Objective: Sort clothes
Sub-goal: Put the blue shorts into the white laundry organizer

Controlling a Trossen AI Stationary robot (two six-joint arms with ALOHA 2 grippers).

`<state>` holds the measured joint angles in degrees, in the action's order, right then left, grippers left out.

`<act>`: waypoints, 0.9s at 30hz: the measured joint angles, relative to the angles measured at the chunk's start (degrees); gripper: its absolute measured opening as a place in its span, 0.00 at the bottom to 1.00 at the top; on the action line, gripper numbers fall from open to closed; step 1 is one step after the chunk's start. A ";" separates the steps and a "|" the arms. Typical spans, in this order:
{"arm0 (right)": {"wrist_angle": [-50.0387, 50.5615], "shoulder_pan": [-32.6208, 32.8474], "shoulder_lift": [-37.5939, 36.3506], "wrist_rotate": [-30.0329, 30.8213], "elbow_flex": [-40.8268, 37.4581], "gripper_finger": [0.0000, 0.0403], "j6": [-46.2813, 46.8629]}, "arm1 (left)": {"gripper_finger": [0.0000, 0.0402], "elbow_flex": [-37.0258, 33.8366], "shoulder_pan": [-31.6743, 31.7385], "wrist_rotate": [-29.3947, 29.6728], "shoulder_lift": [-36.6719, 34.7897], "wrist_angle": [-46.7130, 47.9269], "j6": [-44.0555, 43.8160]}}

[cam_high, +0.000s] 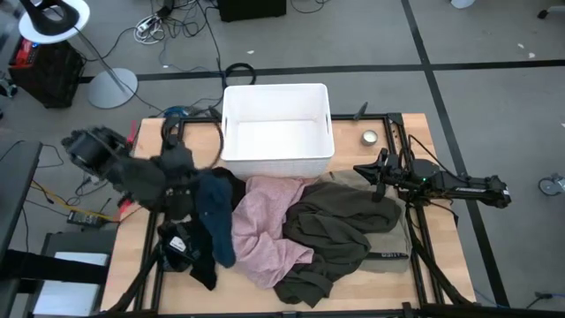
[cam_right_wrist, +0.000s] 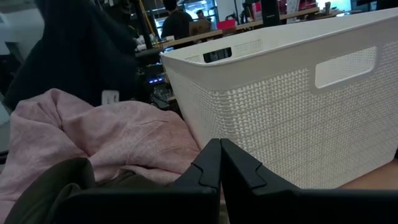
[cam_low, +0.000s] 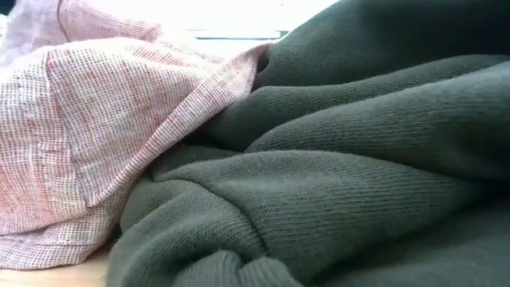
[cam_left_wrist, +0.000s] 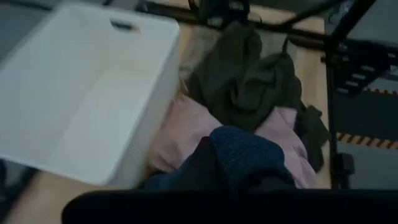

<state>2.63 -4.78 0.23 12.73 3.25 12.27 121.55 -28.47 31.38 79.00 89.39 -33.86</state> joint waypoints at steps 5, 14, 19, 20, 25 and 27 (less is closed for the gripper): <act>-0.02 0.00 0.00 -0.01 0.00 0.02 0.00 | 0.00 4.24 6.13 0.04 0.00 -4.26 10.37; -0.01 0.00 0.00 -0.02 0.00 0.02 0.00 | 0.00 5.62 19.96 -2.97 0.09 -14.88 27.96; 0.00 0.00 0.00 -0.02 0.00 0.02 0.00 | 0.00 5.62 29.01 -9.64 0.51 -19.16 34.36; 0.00 0.00 0.00 0.00 0.00 0.02 0.00 | 0.00 5.62 30.75 -10.86 0.81 -19.81 35.38; -0.02 -0.02 0.00 -0.02 0.00 0.02 0.00 | 0.00 5.60 39.78 -18.63 2.43 -24.80 39.35; -0.02 0.00 0.02 -0.02 0.00 0.02 0.00 | 0.00 5.60 42.98 -21.91 3.27 -27.15 39.74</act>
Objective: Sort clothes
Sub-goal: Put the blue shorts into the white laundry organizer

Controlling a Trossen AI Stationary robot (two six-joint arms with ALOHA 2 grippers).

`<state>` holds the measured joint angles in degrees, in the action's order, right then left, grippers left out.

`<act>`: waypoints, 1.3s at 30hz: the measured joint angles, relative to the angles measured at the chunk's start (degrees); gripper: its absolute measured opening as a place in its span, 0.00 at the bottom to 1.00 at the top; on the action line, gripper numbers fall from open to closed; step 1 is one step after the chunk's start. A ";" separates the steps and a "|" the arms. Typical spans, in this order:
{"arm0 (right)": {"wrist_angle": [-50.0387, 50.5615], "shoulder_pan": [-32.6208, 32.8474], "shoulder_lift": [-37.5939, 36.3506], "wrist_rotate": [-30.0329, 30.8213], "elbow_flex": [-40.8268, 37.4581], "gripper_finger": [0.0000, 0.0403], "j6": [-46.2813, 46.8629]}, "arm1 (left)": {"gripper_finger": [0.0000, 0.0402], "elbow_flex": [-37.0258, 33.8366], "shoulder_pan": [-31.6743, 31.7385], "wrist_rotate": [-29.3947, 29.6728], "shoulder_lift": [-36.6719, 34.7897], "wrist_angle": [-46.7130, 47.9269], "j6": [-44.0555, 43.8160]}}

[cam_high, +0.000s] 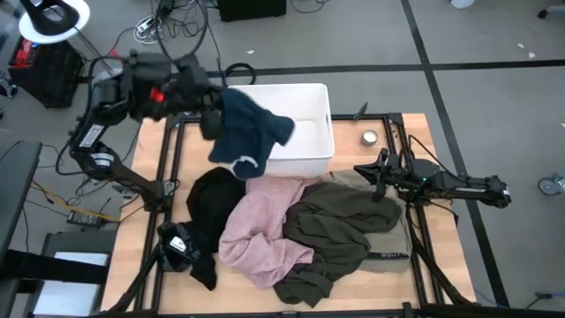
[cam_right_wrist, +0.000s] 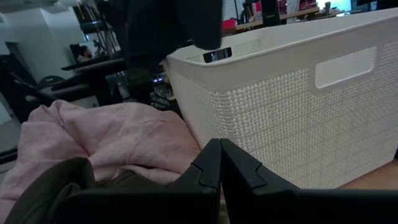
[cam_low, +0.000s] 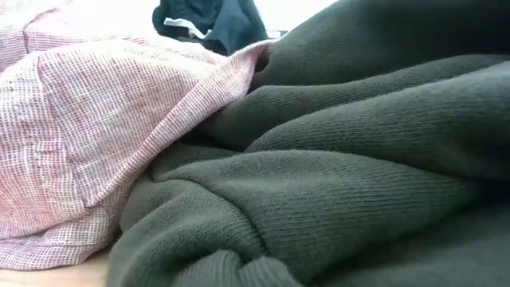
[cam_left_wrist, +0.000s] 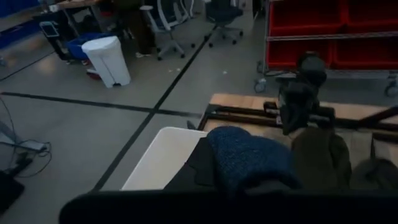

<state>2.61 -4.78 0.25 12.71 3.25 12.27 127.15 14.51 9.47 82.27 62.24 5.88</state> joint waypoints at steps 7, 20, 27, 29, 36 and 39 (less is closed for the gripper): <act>-0.07 -0.02 0.00 0.00 0.00 0.02 0.00 | 0.00 0.00 7.89 -10.89 5.04 -7.23 0.14; -0.44 -0.02 0.00 0.00 0.00 0.02 0.00 | 0.00 0.00 13.22 -15.33 12.68 1.80 5.76; -0.43 0.00 0.00 0.00 0.00 0.02 0.00 | 0.00 -6.26 14.44 -17.57 15.70 4.29 7.53; -0.42 -0.02 0.00 0.00 0.00 0.02 0.00 | 0.00 -9.81 14.40 -17.73 15.73 1.68 7.31; -0.42 0.00 0.00 0.00 0.00 0.02 0.00 | 0.00 -23.22 14.42 -17.72 15.73 -5.30 5.50; -0.40 -0.02 0.00 0.00 0.00 0.02 0.00 | 0.00 -29.20 14.42 -17.74 15.73 -10.15 4.76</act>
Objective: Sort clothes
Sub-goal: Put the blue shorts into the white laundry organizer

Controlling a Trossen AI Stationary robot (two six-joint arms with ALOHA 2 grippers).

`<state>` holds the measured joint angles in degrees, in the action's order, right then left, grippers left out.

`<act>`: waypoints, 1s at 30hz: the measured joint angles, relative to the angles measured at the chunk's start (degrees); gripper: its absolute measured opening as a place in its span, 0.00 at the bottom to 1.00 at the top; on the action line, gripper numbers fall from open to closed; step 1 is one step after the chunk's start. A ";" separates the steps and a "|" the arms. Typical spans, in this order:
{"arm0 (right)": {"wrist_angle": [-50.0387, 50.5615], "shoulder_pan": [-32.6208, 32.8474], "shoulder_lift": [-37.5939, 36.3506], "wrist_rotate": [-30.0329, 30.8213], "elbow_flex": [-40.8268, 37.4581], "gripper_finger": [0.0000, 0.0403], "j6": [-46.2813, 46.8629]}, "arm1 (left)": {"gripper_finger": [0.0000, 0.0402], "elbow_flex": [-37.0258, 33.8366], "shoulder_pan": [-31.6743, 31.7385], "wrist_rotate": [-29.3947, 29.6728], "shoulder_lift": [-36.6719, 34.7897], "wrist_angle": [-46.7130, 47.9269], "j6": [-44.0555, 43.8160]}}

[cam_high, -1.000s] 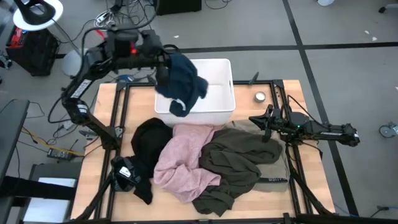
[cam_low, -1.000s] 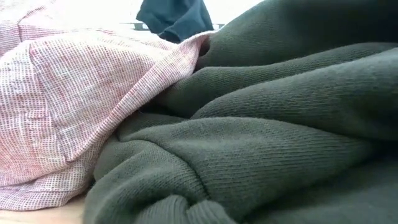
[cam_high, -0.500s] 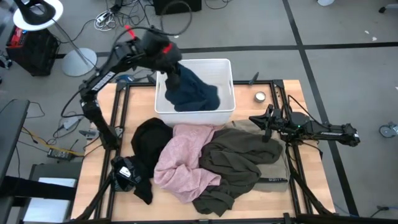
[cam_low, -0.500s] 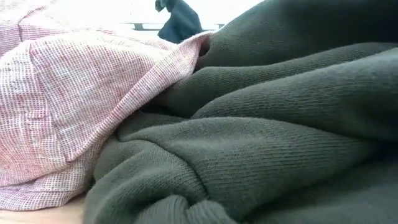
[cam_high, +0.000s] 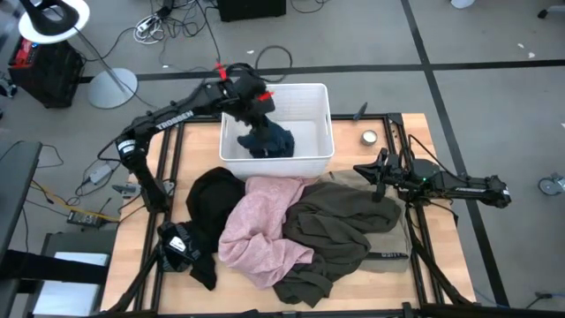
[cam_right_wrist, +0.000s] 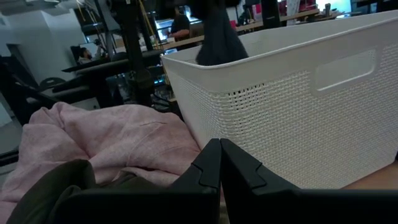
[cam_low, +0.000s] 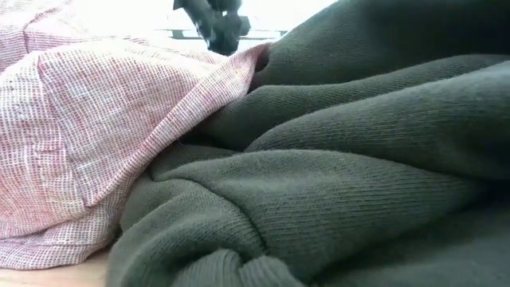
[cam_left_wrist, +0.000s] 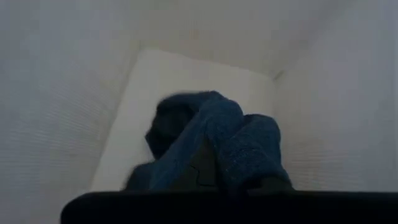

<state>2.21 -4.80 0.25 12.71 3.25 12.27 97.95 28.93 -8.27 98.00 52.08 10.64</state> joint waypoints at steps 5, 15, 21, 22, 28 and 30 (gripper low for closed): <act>0.01 0.00 0.00 0.00 0.00 0.02 0.00 | 0.00 -9.01 0.51 -0.04 0.00 -8.39 -3.73; 0.01 0.01 0.00 0.00 0.00 0.02 0.00 | 0.00 -17.85 1.69 5.69 0.02 -18.52 -22.05; 0.04 0.00 0.00 0.00 0.00 0.02 0.00 | 0.07 -17.90 2.10 7.14 1.87 -20.30 -24.79; 0.05 0.02 0.00 0.00 0.00 0.02 0.00 | 0.09 -17.91 2.17 7.13 2.36 -19.94 -24.86; 0.02 0.01 0.00 0.01 0.00 0.02 0.00 | 0.22 -17.92 2.16 5.24 4.63 -19.99 -26.10; 0.03 0.01 0.00 0.01 0.00 0.02 0.00 | 0.25 -17.92 2.16 4.73 4.62 -20.20 -25.80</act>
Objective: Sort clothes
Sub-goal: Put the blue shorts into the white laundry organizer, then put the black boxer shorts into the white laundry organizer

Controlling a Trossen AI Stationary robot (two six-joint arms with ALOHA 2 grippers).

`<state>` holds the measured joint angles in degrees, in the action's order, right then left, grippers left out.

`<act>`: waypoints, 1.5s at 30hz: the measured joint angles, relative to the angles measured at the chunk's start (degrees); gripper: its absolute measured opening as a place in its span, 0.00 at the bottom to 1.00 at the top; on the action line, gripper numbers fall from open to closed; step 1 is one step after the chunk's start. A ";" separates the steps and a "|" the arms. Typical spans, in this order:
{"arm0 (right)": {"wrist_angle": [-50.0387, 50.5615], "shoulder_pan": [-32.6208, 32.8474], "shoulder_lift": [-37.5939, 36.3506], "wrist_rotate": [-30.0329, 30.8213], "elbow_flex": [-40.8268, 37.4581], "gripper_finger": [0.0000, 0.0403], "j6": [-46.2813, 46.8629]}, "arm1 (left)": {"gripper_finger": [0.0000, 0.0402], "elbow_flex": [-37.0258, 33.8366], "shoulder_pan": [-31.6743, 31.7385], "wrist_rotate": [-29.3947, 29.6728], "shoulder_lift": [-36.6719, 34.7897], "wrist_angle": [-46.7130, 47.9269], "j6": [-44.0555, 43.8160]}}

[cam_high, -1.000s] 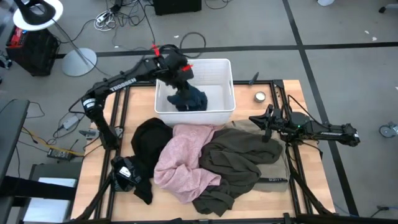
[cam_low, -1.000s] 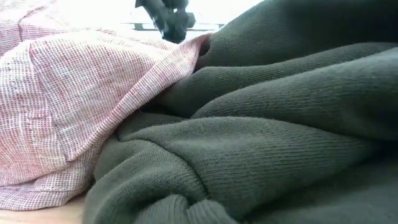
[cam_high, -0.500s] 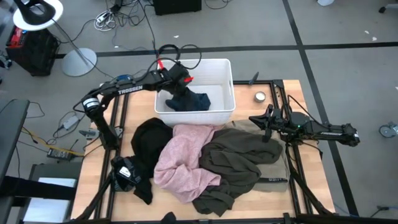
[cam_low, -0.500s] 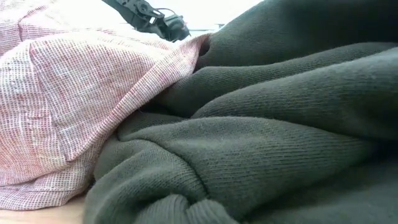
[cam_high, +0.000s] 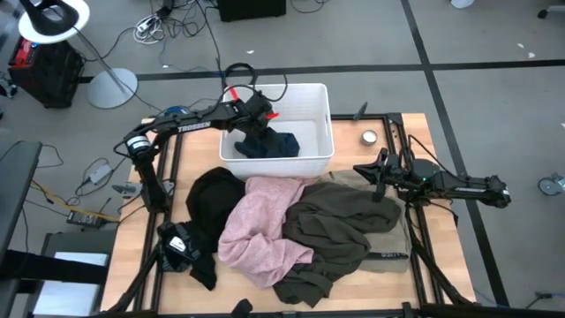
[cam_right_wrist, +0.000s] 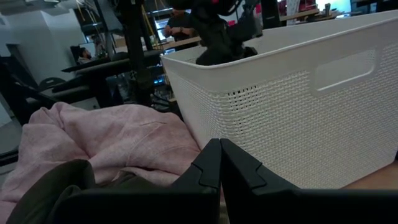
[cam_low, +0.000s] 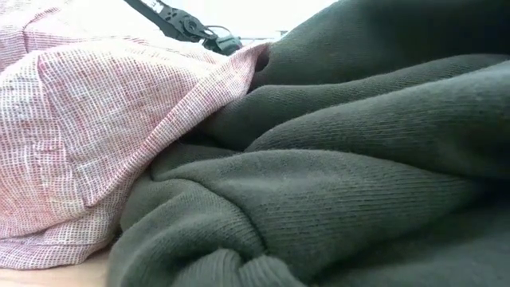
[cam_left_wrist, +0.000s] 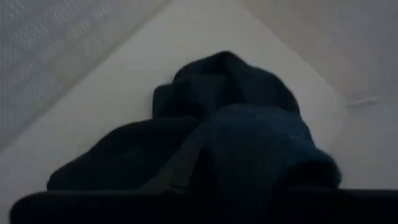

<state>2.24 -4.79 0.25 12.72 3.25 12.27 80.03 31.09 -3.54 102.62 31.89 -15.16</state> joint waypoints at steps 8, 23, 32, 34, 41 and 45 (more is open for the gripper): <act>0.00 -0.01 -0.01 -0.01 0.00 0.02 0.00 | 0.28 6.46 -0.12 -2.05 -0.81 5.50 3.47; -0.02 0.01 0.00 -0.01 0.00 0.02 0.00 | 0.28 17.53 -5.54 -0.82 -14.82 12.18 8.92; -0.01 -0.01 0.00 0.02 0.00 0.02 0.00 | 0.28 17.57 -14.12 -0.12 -28.07 18.27 8.63; 0.00 0.01 0.00 0.00 0.00 0.02 0.00 | 0.28 17.57 -16.87 1.26 -30.60 20.28 7.45; -0.01 0.02 0.00 -0.01 0.00 0.02 0.00 | 0.28 17.22 -27.76 8.48 -35.66 30.18 0.01; -0.02 0.02 0.00 0.01 0.00 0.02 0.00 | 0.28 17.22 -35.74 13.47 -36.42 36.47 -5.65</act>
<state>2.22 -4.78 0.25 12.73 3.25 12.27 97.25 -4.65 9.93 66.19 68.36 -20.81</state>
